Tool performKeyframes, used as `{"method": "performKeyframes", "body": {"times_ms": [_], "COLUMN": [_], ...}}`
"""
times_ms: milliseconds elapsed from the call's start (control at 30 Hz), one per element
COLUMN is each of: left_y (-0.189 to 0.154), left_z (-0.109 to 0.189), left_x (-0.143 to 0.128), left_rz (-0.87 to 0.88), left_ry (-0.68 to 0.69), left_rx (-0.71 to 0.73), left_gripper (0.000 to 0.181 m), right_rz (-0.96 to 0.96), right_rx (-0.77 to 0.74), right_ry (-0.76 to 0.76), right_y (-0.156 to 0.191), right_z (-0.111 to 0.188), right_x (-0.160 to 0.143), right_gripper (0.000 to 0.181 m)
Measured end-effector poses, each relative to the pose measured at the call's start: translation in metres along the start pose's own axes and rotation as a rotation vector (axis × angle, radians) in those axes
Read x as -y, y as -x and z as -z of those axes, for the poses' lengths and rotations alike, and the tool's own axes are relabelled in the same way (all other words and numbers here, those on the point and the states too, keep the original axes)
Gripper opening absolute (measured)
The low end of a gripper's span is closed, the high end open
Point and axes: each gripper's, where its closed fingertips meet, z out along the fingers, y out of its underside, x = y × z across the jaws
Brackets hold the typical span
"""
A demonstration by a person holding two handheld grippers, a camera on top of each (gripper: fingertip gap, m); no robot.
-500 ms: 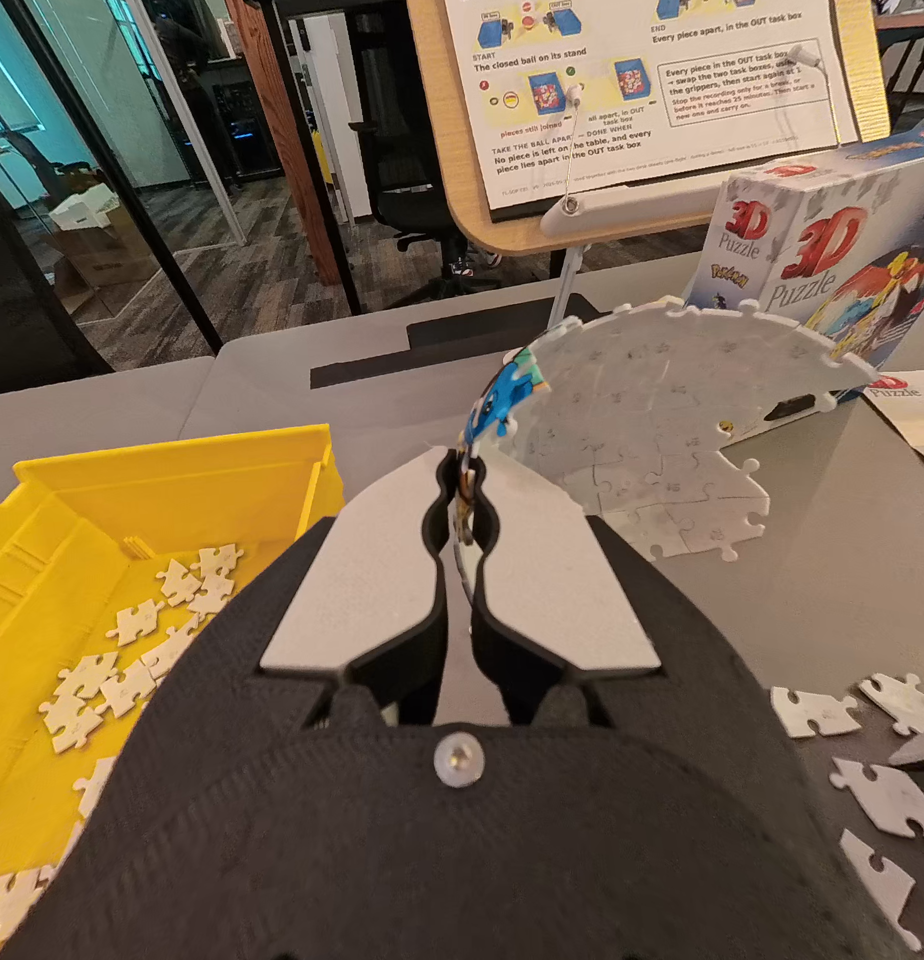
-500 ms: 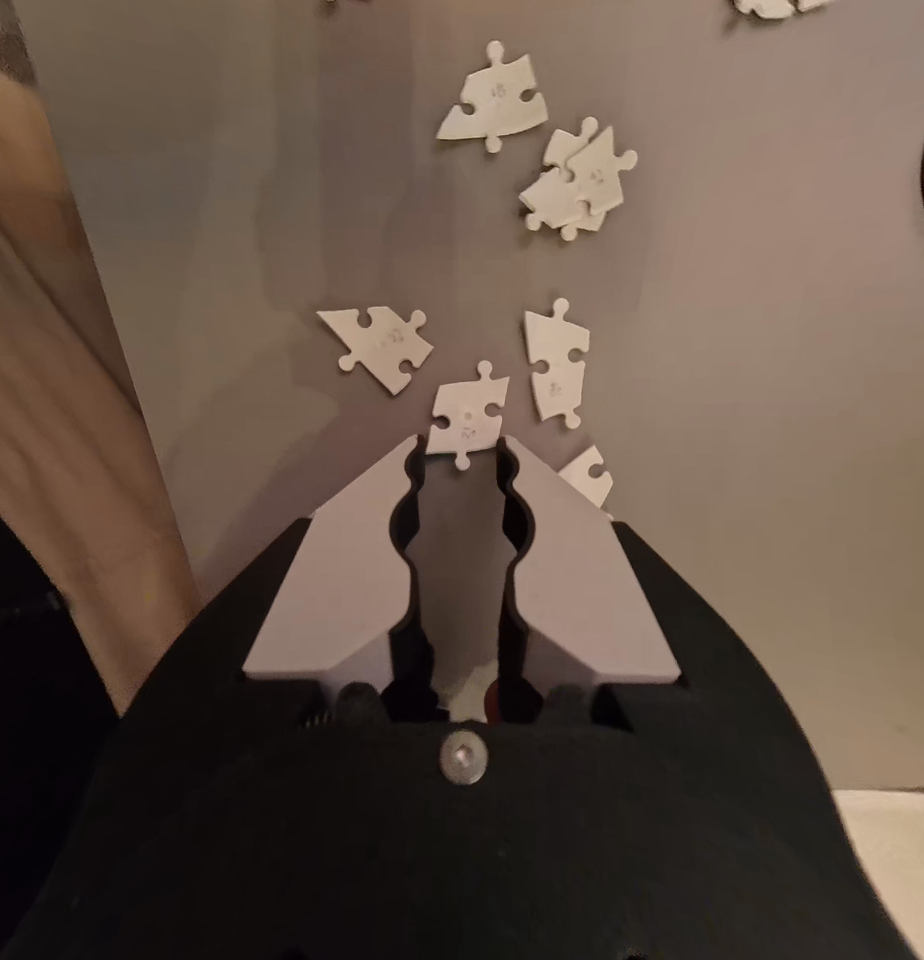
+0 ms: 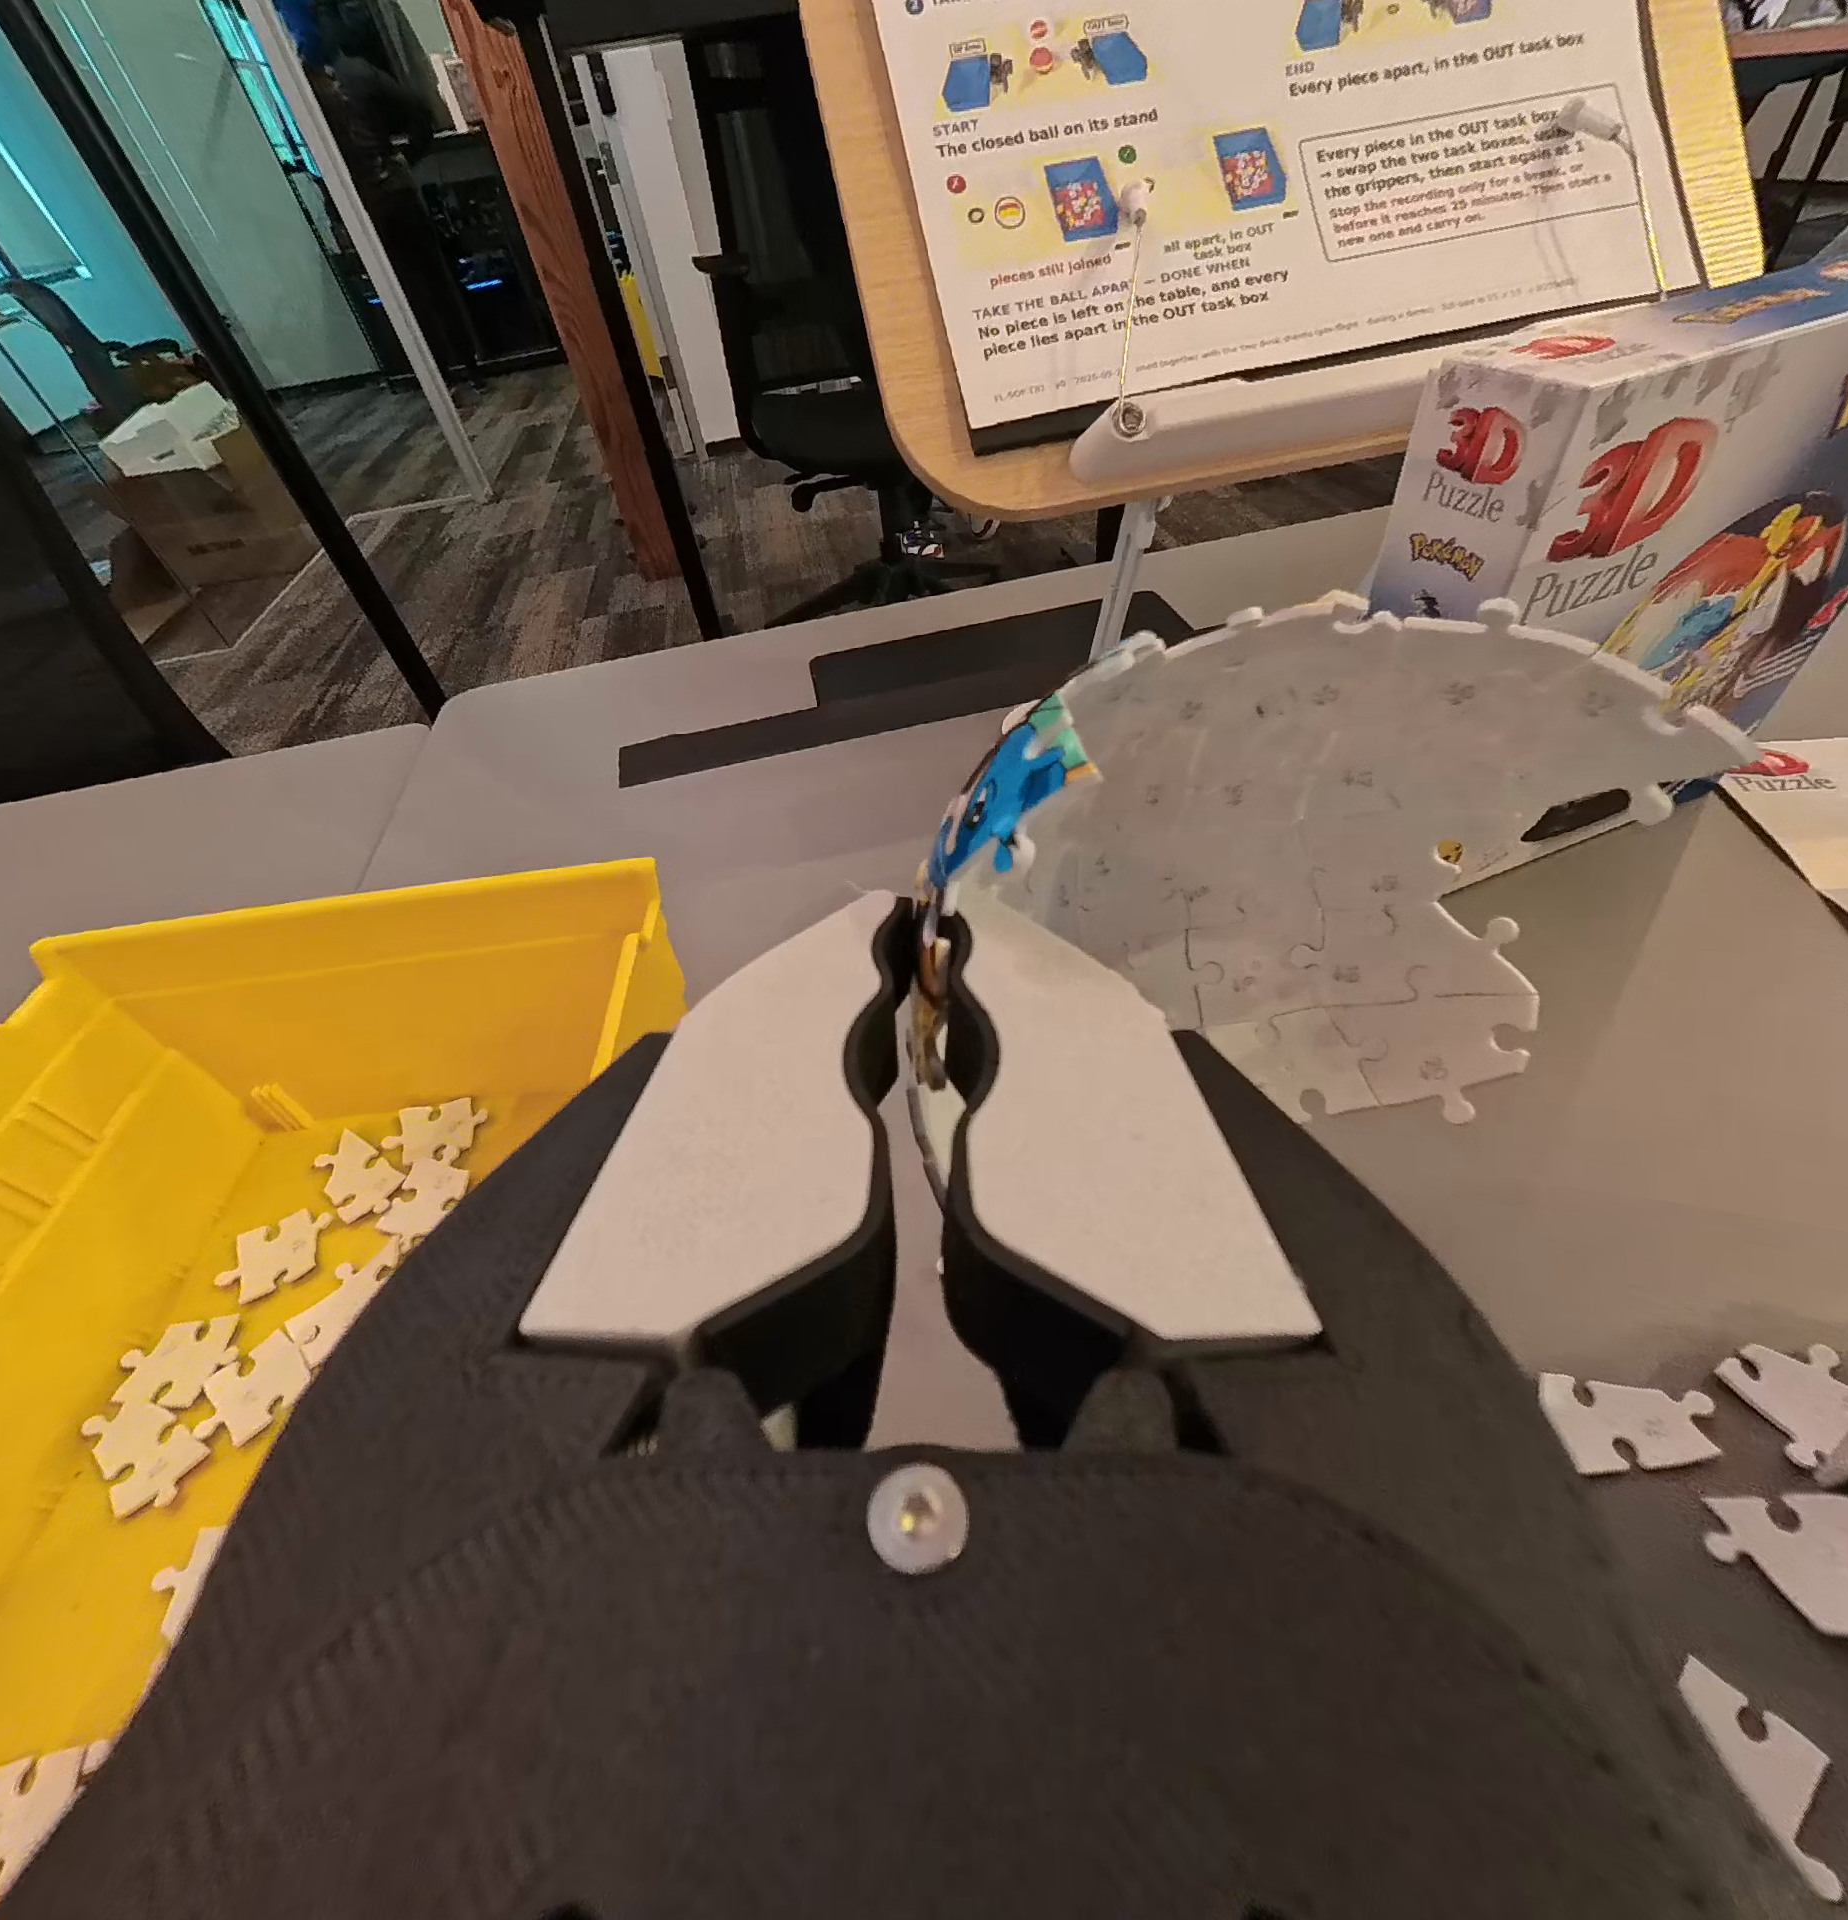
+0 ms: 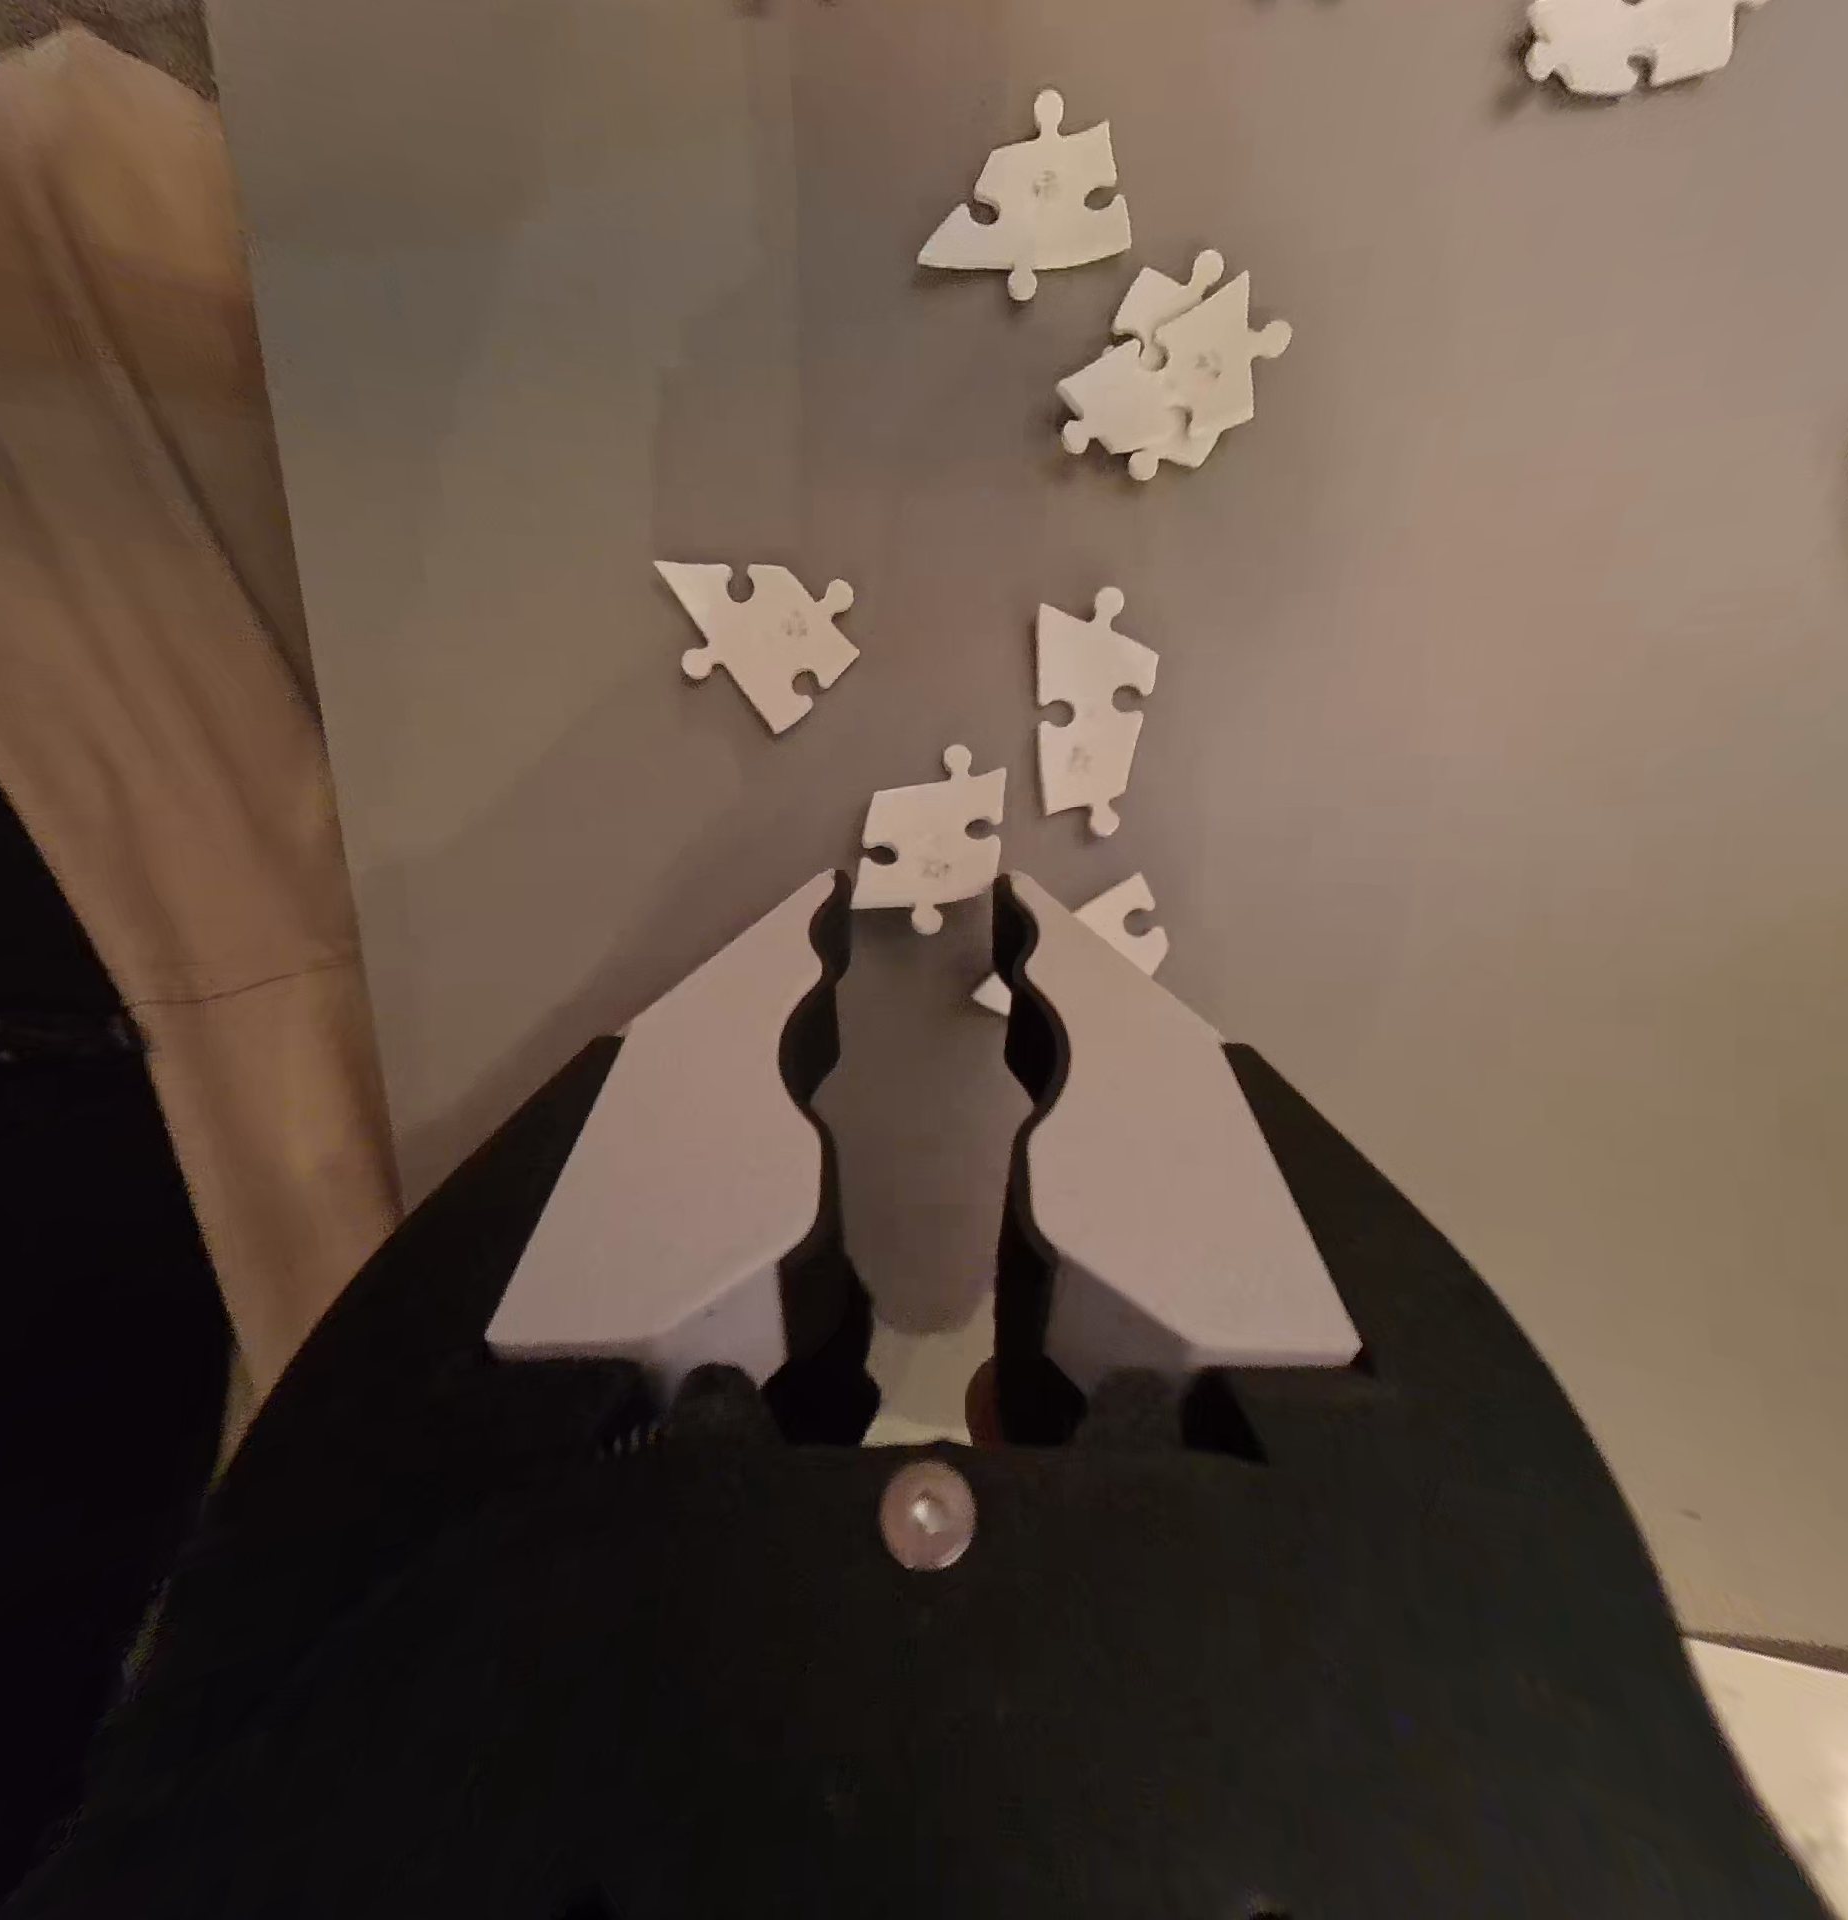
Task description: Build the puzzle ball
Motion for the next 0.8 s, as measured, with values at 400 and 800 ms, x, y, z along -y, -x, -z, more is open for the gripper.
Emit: {"method": "performKeyframes", "body": {"times_ms": [400, 800], "left_y": [0.0, 0.005], "left_z": [0.0, 0.0], "left_x": [0.0, 0.001], "left_rz": [-0.003, -0.013], "left_ry": [-0.001, -0.001], "left_rx": [0.0, 0.018], "left_gripper": [0.003, 0.003], "right_rz": [0.053, 0.588], "right_rx": [0.056, 0.19], "right_ry": [-0.052, 0.097], "right_y": [-0.002, -0.05], "right_z": [0.016, 0.008], "right_x": [0.008, 0.018], "right_gripper": [0.026, 0.025]}}
